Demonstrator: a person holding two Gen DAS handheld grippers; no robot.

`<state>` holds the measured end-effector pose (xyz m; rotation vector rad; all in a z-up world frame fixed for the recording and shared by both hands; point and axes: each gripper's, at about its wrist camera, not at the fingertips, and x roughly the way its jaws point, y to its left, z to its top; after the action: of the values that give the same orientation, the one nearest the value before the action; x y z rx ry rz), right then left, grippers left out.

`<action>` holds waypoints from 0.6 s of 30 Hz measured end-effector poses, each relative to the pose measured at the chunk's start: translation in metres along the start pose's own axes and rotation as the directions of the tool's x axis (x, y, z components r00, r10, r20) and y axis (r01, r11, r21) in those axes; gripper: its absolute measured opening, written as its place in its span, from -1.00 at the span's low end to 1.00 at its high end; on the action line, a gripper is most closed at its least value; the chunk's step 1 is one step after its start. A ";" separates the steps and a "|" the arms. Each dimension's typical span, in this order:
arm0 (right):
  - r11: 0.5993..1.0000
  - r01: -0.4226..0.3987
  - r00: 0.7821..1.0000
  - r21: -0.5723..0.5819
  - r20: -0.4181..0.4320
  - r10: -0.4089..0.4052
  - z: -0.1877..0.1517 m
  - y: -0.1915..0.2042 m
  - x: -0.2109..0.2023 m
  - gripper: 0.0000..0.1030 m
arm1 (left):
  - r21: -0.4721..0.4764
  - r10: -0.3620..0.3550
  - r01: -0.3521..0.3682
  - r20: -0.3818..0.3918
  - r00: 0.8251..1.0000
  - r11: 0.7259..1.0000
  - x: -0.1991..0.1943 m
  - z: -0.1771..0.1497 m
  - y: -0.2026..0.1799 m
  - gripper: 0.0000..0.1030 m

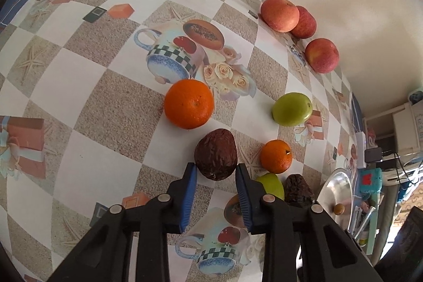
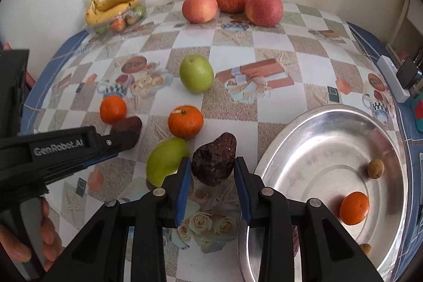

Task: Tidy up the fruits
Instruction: 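Grasp the dark date with the right gripper while the left gripper grasps another date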

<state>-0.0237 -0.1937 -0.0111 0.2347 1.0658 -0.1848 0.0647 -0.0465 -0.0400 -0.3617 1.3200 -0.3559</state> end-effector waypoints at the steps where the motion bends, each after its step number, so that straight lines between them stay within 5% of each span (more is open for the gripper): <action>1: 1.000 -0.003 1.000 0.004 0.012 0.003 0.001 -0.001 -0.004 -0.33 | 0.000 -0.002 0.002 0.004 1.000 1.000 -0.002 0.000 0.001 -0.38; 18: 0.998 -0.025 0.998 0.050 0.060 0.022 0.005 -0.011 -0.026 -0.35 | 0.041 -0.048 0.046 0.036 0.998 0.998 -0.021 -0.001 -0.012 -0.47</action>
<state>-0.0346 -0.2046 0.0128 0.2863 1.0001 -0.1966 0.0587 -0.0473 -0.0166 -0.3642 1.2679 -0.4129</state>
